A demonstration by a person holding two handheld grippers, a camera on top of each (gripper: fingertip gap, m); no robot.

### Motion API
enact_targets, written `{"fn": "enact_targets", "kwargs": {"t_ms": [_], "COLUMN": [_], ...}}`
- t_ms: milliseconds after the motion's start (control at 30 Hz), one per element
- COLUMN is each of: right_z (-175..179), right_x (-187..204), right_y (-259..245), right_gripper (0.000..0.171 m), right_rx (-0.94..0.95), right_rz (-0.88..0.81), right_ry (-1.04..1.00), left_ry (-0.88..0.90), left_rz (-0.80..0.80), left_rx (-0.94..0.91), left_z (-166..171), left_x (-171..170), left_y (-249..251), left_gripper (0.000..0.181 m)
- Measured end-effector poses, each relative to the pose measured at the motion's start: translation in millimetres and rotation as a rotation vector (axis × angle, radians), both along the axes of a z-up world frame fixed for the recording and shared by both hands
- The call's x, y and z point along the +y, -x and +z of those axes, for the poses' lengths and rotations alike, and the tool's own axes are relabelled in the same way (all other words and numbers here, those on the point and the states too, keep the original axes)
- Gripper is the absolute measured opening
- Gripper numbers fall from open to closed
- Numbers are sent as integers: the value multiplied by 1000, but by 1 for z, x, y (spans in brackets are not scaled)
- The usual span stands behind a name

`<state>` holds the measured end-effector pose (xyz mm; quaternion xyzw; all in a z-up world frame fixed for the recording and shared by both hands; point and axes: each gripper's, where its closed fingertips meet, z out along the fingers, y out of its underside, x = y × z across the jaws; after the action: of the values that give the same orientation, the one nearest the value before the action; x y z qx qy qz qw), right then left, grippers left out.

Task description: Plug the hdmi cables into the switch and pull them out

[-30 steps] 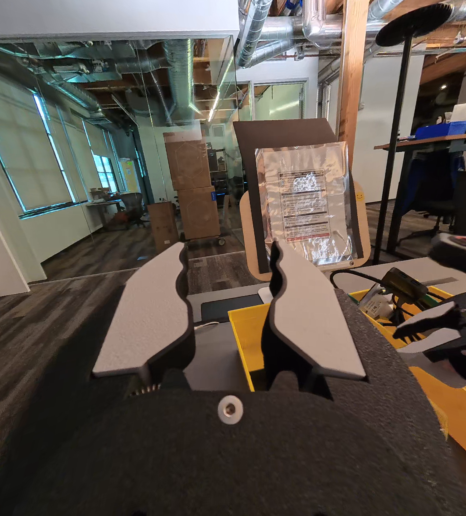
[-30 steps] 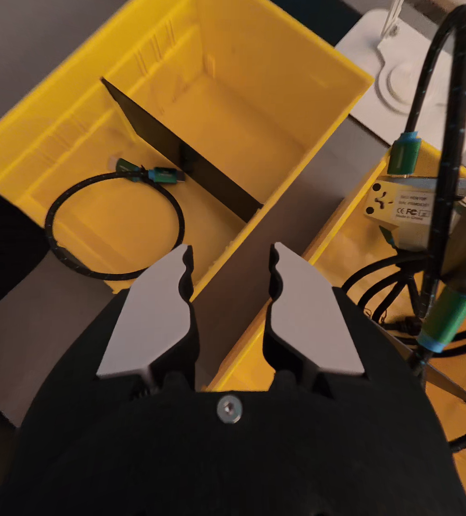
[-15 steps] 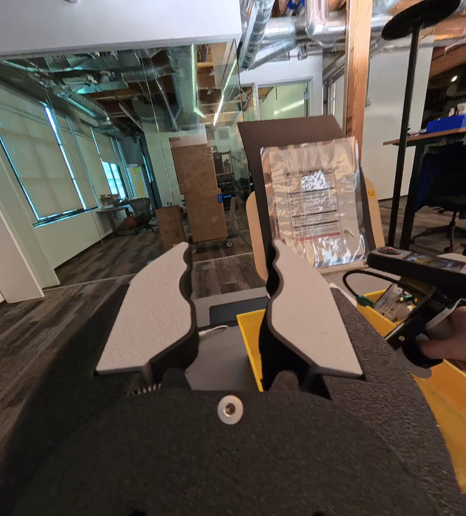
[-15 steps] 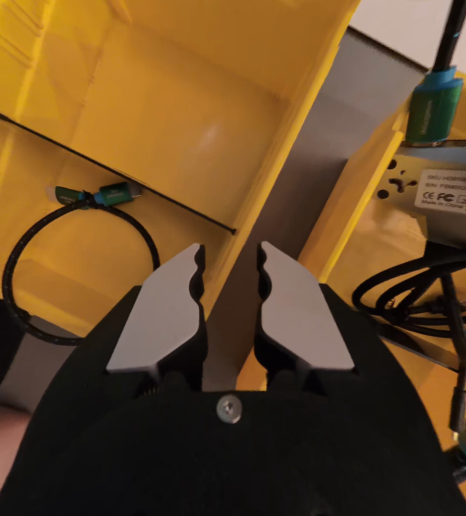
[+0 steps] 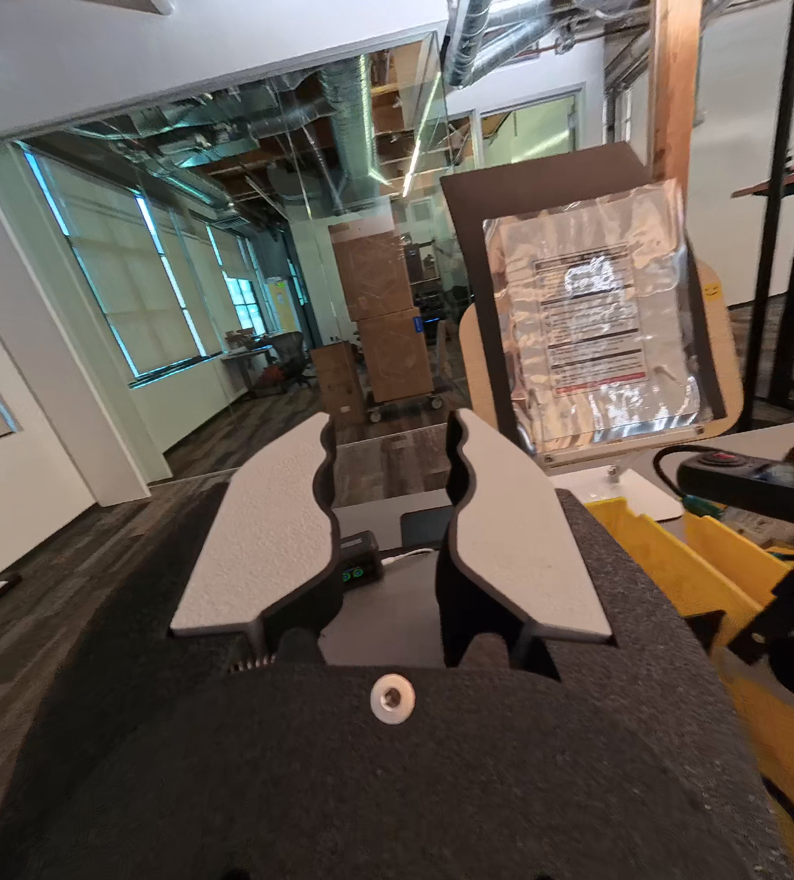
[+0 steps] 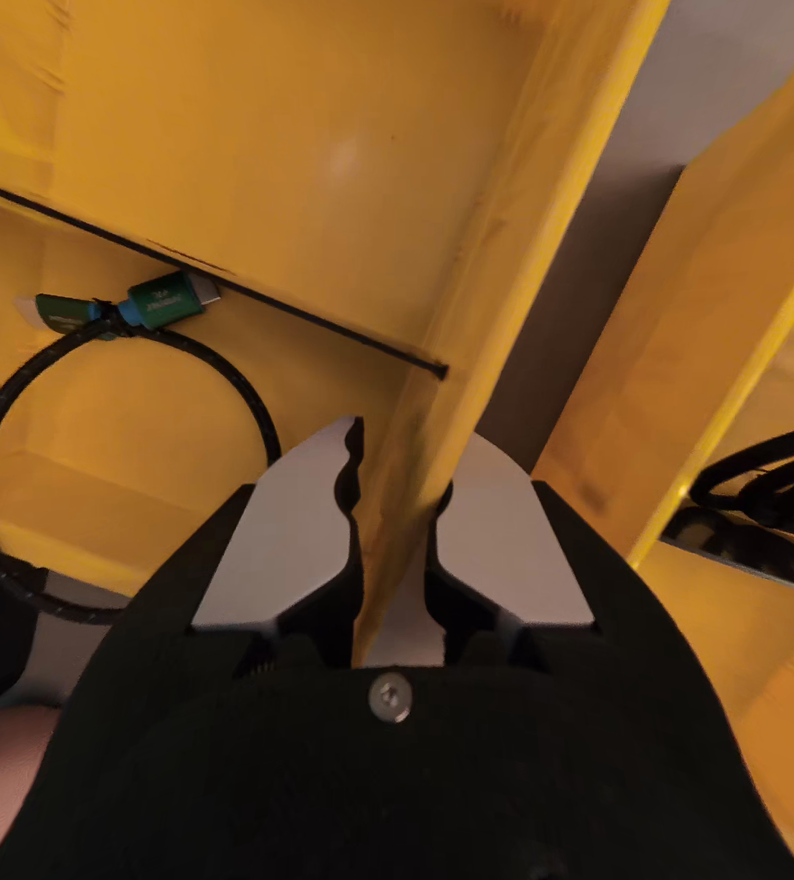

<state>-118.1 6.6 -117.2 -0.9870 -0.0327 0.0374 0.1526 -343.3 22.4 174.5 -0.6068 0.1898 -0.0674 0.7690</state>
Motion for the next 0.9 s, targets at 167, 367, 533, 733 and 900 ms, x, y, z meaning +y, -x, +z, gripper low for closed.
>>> {"fn": "enact_targets", "kwargs": {"t_ms": [167, 367, 533, 733, 900], "right_z": [-7, -9, -9, -6, 14], "right_x": [2, 2, 8, 12, 12], "right_y": [-4, -4, 1, 17, 37], "right_gripper": [22, 26, 8, 6, 7], "right_rx": [-37, -44, 63, 110, 94], "right_rz": [43, 64, -15, 14, 141], "right_ry": [27, 58, 70, 107, 213], "left_ry": [12, 27, 39, 52, 31], "left_rz": [25, 34, 23, 20, 14], "left_rx": [9, 18, 15, -2, -18], "left_z": [-5, -9, -11, -10, -1], "left_x": [7, 8, 9, 7, -7], "left_y": [4, 7, 8, 11, 16], "left_gripper": [44, 43, 42, 42, 41]}}
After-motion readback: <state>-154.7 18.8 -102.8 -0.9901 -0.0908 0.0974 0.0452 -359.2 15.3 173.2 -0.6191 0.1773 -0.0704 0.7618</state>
